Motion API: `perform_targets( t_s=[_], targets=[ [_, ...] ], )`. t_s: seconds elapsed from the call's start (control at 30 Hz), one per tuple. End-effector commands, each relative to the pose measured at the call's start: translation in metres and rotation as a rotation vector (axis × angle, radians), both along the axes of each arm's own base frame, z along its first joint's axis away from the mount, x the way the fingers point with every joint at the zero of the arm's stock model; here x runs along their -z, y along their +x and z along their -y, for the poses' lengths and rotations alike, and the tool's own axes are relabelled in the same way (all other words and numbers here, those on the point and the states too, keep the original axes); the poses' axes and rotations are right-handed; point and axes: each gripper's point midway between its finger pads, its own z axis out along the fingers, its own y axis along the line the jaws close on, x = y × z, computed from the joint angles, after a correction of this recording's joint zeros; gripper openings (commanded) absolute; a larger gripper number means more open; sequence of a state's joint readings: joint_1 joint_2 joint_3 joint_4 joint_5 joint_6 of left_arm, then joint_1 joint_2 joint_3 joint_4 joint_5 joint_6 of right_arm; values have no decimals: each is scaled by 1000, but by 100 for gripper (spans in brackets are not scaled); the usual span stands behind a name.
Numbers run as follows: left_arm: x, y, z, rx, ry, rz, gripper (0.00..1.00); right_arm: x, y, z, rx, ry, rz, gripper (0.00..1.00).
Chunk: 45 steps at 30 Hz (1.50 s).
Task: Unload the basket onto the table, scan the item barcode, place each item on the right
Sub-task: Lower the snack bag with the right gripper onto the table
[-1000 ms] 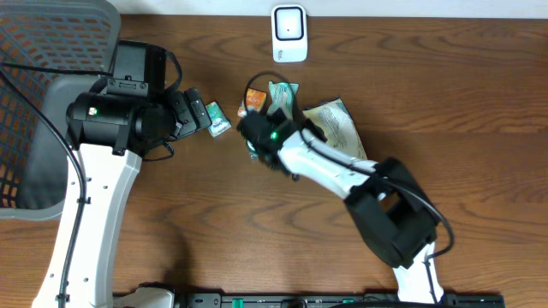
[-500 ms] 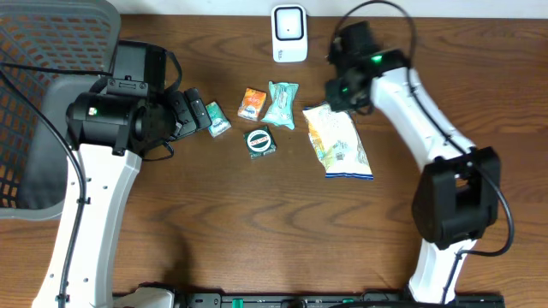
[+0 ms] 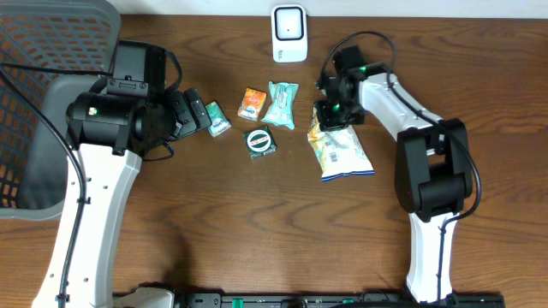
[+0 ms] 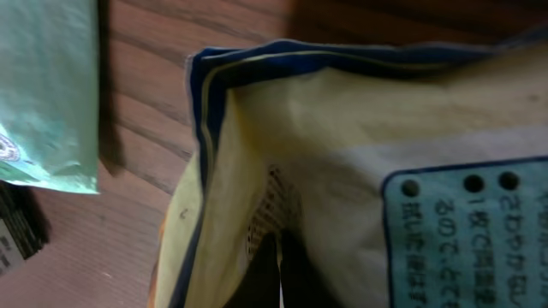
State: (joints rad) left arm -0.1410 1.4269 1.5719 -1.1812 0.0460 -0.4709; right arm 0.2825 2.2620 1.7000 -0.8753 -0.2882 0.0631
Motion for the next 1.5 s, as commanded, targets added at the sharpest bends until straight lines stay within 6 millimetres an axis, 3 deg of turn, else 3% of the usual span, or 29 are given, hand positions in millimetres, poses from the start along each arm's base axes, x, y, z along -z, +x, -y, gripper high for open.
perform_targets(
  t_s=[0.0, 0.1, 0.2, 0.33, 0.43, 0.6, 0.83, 0.97, 1.07, 1.23, 1.47],
  targets=[
    [-4, 0, -2, -1, 10, 12, 98, 3, -5, 8, 32, -73, -12, 1],
    [-4, 0, -2, -1, 10, 12, 98, -28, -1, 10, 36, -74, 41, 1],
    [-4, 0, -2, -1, 10, 12, 98, -73, -3, 10, 38, -52, 108, 2],
    [-4, 0, -2, -1, 10, 12, 98, -124, -22, 17, 40, -45, 149, 16],
    [-4, 0, -2, -1, 10, 12, 98, -139, -38, 33, 51, -117, 141, 13],
    [-4, 0, -2, -1, 10, 12, 98, -125, -60, 56, 56, -240, 52, 9],
    [-4, 0, -2, -1, 10, 12, 97, -55, -83, 64, 127, -262, -34, 10],
    [-4, 0, -2, -1, 10, 12, 98, -20, -98, 54, 131, -187, -60, 11],
    [-4, 0, -2, -1, 10, 12, 98, -6, -110, 54, 131, -175, -87, 1],
    [-4, 0, -2, -1, 10, 12, 98, -19, -114, 60, 154, -210, -120, 1],
    [-4, 0, -2, -1, 10, 12, 98, -83, -85, 52, 159, -195, -61, 1]
  ],
)
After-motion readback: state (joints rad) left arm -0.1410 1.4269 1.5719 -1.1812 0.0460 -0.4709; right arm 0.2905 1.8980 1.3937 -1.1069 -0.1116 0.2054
